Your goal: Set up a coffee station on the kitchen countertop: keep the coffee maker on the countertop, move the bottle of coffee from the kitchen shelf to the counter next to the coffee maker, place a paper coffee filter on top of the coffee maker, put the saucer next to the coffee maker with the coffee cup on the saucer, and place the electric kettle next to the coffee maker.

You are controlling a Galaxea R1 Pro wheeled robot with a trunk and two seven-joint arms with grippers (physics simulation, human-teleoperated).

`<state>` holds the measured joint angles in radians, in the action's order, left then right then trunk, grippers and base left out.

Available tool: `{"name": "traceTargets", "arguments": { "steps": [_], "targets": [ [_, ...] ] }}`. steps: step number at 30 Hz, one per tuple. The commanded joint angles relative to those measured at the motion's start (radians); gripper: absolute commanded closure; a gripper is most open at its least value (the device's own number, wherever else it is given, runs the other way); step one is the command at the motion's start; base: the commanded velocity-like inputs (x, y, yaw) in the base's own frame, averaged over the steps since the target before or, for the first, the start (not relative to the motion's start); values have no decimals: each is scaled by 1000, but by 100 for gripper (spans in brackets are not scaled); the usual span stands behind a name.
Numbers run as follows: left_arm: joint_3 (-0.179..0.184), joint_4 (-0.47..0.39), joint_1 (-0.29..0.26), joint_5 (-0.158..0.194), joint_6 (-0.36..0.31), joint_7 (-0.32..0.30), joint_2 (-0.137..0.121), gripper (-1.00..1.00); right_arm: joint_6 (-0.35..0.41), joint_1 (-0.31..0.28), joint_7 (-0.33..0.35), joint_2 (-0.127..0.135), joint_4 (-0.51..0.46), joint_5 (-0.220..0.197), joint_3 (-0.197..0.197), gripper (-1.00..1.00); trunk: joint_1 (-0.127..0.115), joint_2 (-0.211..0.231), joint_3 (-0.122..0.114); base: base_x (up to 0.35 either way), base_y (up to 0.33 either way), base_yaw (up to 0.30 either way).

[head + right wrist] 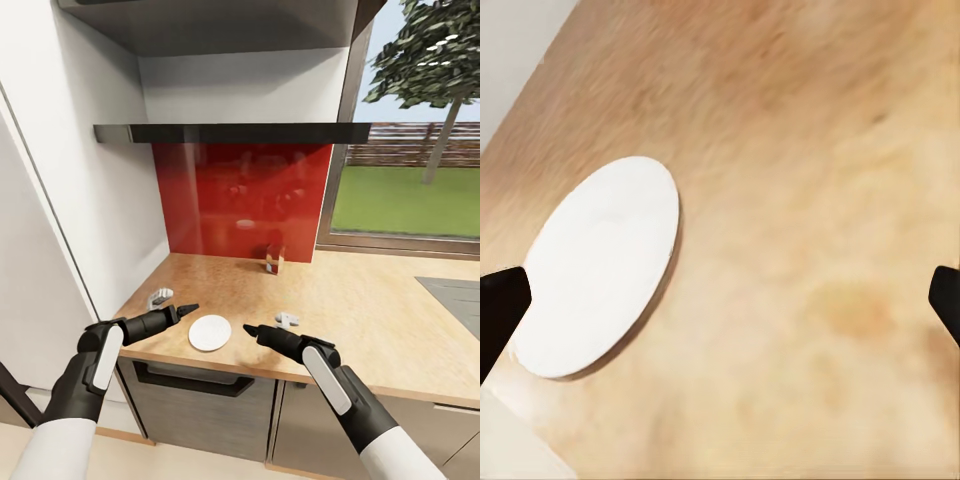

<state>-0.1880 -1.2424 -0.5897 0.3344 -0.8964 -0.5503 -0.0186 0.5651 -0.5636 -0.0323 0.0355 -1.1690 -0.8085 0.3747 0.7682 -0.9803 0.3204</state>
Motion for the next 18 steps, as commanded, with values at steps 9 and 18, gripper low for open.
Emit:
{"name": "traceTargets", "arguments": {
  "steps": [9, 18],
  "targets": [
    [5, 9, -1, 0, -7, -3, 0, -100, 2, -1, -2, -11, 8, -6, 3, -100, 0, -1, 1, 0, 0, 0],
    [10, 12, -1, -1, -9, -2, -1, -100, 3, -1, -1, -13, 9, -6, 3, -100, 0, -1, 1, 0, 0, 0]
  ]
}}
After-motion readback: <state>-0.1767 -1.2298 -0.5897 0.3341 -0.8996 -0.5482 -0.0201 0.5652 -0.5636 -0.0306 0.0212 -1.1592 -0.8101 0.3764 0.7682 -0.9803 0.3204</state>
